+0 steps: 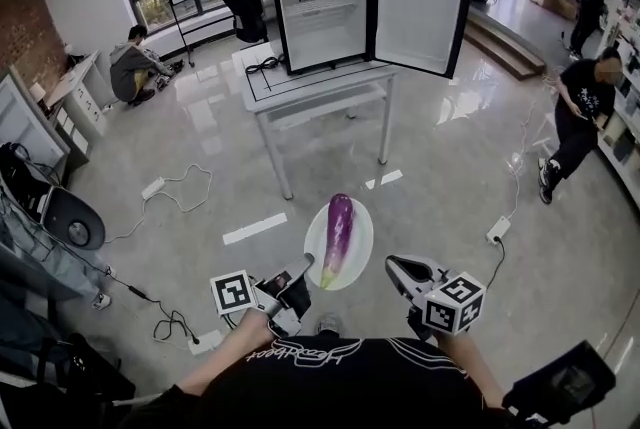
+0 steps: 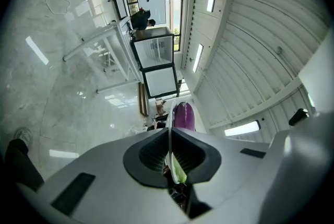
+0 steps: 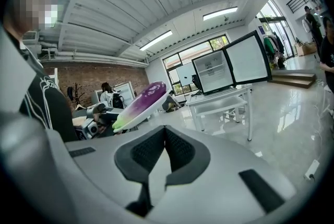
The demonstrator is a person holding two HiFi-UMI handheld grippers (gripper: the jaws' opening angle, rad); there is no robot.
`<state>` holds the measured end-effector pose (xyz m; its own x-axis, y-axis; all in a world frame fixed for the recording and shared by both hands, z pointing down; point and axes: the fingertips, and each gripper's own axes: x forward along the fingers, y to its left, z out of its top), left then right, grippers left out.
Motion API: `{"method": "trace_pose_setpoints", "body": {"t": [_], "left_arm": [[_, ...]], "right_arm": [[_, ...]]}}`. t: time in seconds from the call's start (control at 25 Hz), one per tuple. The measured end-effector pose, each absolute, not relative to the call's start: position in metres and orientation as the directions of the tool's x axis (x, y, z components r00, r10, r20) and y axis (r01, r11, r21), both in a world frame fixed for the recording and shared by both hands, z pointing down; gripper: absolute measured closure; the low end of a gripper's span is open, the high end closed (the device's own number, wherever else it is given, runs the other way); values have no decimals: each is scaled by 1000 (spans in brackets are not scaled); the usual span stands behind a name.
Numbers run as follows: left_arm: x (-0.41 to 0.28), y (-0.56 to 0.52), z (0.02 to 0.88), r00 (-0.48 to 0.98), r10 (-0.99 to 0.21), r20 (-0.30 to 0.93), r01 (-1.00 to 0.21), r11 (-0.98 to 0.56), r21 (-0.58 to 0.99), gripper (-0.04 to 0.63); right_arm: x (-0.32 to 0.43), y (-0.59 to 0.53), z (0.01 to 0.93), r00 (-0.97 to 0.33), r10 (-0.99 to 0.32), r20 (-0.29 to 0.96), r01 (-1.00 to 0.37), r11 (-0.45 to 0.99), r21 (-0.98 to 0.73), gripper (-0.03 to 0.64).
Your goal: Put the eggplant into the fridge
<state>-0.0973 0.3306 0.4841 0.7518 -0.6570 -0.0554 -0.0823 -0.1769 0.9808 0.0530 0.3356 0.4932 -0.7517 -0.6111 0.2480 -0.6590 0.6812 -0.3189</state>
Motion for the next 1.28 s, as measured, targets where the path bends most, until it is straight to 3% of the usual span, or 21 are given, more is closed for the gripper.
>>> {"method": "trace_pose_setpoints", "body": {"t": [0.8, 1.28], "left_arm": [[-149, 134, 477, 740, -668, -70, -79, -191, 978, 572], [-155, 84, 489, 744, -666, -55, -81, -170, 982, 572]], "right_arm": [[-2, 133, 474, -756, -604, 252, -655, 701, -283, 611], [-6, 90, 492, -741, -617, 265, -671, 671, -315, 611]]}}
